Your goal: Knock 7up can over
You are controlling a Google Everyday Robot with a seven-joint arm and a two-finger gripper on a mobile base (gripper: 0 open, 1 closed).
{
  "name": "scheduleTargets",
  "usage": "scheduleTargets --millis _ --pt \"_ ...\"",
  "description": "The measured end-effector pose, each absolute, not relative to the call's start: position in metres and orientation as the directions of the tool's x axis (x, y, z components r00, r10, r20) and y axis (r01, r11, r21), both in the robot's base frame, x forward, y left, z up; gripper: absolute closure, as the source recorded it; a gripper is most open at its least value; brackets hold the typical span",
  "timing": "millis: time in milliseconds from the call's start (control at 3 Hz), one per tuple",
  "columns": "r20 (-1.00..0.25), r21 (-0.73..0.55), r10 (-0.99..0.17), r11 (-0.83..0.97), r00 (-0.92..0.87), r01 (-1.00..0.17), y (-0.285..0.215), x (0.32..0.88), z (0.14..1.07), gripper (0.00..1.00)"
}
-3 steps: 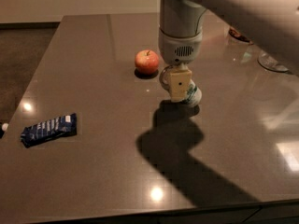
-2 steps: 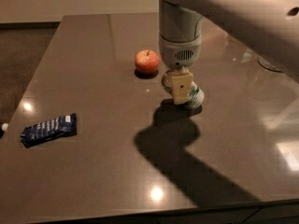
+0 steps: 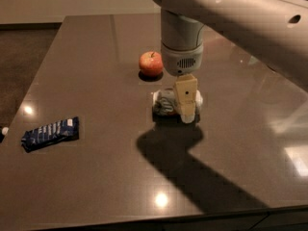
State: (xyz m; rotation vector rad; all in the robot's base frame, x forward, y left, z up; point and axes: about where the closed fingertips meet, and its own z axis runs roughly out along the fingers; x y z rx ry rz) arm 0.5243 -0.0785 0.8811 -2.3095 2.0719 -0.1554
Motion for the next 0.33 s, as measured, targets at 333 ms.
scheduleTargets --millis 333 --pt "0.051 -0.093 -0.993 -0.11 0.106 -0.99 -0.0785 0.5244 0.8811 0.0"
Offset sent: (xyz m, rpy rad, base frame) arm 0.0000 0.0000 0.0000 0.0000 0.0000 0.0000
